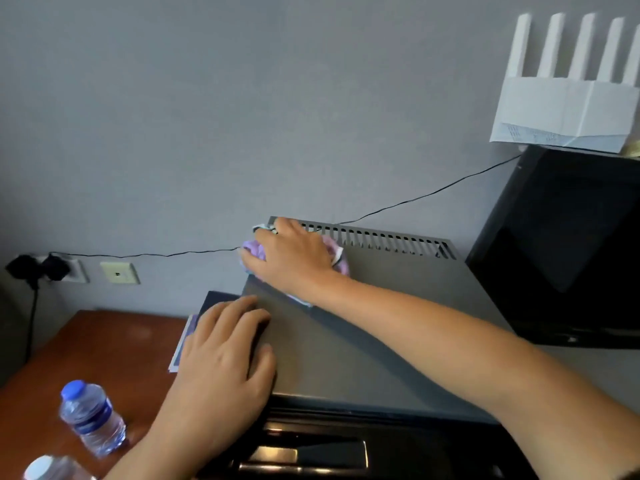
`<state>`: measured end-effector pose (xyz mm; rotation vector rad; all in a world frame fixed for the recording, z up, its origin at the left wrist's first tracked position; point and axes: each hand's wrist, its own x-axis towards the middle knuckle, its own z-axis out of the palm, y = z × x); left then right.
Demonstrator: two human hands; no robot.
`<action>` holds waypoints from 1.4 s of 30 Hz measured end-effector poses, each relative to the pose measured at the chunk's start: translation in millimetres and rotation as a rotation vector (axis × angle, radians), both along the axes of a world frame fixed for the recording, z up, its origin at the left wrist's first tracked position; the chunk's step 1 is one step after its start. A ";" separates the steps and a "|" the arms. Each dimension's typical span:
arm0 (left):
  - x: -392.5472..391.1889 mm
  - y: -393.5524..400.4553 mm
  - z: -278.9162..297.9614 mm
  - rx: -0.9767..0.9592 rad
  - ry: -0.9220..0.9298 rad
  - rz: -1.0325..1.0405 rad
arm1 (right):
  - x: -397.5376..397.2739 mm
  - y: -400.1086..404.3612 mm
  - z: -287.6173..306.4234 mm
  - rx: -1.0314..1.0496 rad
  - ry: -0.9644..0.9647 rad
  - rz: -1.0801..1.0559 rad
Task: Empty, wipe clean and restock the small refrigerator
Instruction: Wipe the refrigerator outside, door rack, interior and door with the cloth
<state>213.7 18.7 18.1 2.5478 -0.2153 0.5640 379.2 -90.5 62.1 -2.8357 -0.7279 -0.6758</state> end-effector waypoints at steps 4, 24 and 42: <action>-0.8 -4.1 4.6 0.135 0.102 -0.051 | 65.4 -38.3 2.8 0.016 0.065 -0.181; -0.1 3.3 15.8 -0.814 0.327 -0.166 | -147.2 -98.2 -11.1 -0.038 -0.130 -0.291; -2.6 4.6 15.9 -0.909 0.366 -0.206 | -215.7 -163.0 17.6 -0.059 0.251 -0.335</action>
